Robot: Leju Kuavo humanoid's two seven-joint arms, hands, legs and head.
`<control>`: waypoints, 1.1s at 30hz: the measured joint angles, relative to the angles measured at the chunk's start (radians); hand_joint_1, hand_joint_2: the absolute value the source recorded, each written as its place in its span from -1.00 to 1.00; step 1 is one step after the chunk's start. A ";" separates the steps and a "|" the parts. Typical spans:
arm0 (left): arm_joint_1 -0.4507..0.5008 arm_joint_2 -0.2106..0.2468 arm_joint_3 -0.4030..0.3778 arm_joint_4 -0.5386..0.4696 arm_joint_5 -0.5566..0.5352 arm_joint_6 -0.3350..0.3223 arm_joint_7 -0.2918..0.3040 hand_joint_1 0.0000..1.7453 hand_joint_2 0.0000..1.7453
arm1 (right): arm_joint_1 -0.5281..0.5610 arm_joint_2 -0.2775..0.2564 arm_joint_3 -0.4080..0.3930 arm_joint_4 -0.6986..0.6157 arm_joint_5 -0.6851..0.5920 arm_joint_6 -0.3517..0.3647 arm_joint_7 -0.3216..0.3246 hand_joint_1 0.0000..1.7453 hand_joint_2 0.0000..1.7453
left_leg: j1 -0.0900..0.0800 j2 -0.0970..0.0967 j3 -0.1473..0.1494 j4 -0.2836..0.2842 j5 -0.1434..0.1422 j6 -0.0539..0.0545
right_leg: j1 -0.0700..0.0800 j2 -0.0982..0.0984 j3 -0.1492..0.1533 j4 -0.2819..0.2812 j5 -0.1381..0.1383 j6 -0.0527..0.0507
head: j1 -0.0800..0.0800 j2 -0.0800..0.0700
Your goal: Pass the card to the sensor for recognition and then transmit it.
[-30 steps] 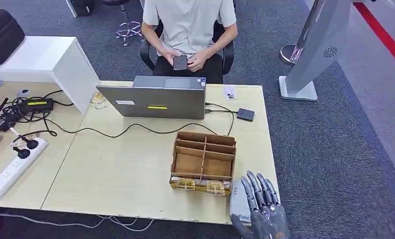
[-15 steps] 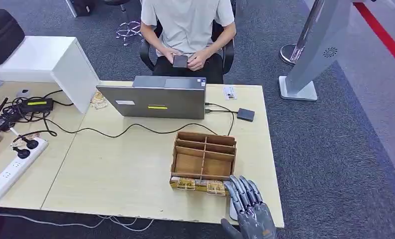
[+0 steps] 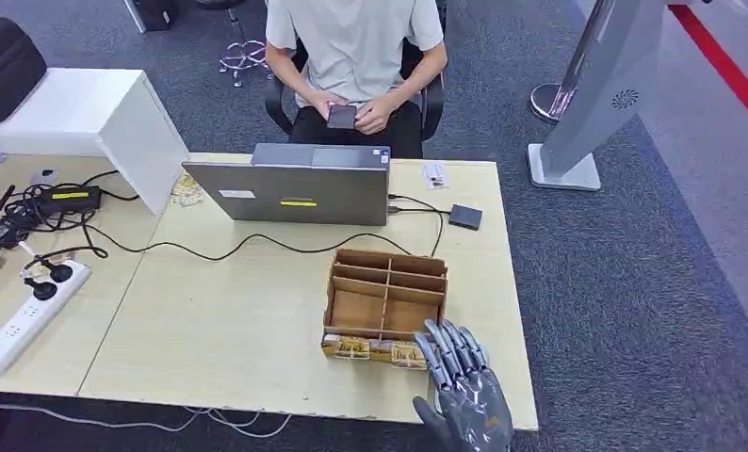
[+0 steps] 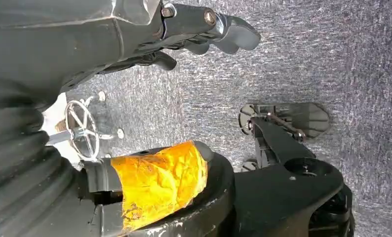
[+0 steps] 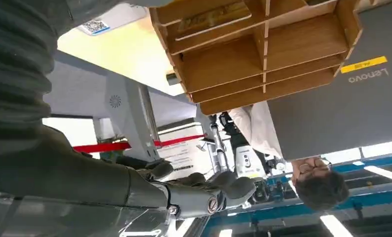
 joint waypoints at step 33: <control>-0.010 -0.001 0.000 0.000 -0.041 -0.003 0.008 -1.00 1.00 | -0.080 0.146 -0.104 0.230 0.025 0.000 -0.103 -1.00 1.00 | 0.000 0.000 0.000 0.000 0.000 0.000 | 0.000 0.000 0.000 0.000 0.000 0.000 | 0.000 0.000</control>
